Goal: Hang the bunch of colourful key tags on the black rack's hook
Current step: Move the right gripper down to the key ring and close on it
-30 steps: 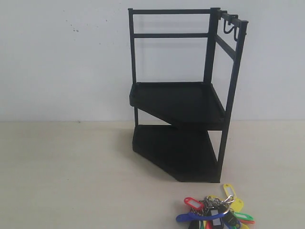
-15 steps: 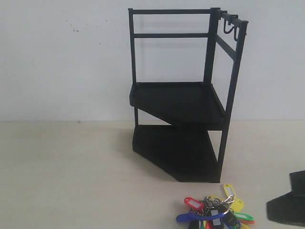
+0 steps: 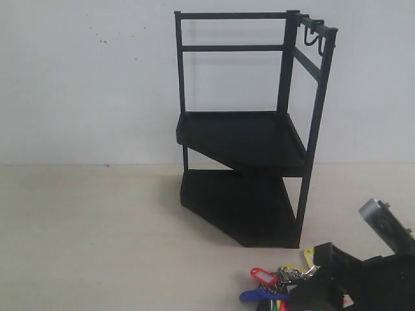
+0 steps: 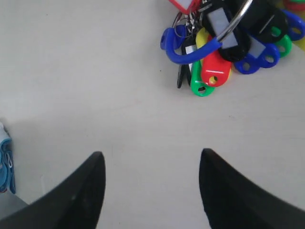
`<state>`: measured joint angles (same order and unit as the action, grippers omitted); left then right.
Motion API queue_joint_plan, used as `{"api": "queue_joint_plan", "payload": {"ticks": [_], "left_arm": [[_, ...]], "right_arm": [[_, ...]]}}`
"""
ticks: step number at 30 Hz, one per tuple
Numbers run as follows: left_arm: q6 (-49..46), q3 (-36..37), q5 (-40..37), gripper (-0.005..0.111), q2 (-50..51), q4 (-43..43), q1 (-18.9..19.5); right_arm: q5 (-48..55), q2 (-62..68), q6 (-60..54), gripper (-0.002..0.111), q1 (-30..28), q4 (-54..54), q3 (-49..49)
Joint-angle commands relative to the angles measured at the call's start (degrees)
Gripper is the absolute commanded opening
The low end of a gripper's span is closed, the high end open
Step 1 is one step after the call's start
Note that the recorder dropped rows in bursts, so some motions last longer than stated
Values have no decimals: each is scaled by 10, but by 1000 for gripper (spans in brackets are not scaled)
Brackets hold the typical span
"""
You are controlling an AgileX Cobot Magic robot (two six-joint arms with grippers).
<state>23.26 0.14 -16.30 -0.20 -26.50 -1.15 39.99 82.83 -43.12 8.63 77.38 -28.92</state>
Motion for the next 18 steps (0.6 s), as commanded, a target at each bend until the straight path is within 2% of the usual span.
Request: {"api": "queue_joint_plan", "payload": {"ticks": [1, 7, 18], "left_arm": [[3, -1, 0, 4, 2, 0, -1], [3, -1, 0, 4, 2, 0, -1], [3, -1, 0, 4, 2, 0, -1]], "right_arm": [[-56, 53, -57, 55, 45, 107, 2], [-68, 108, -141, 55, 57, 226, 2], [-71, 151, -159, 55, 57, 226, -44]]}}
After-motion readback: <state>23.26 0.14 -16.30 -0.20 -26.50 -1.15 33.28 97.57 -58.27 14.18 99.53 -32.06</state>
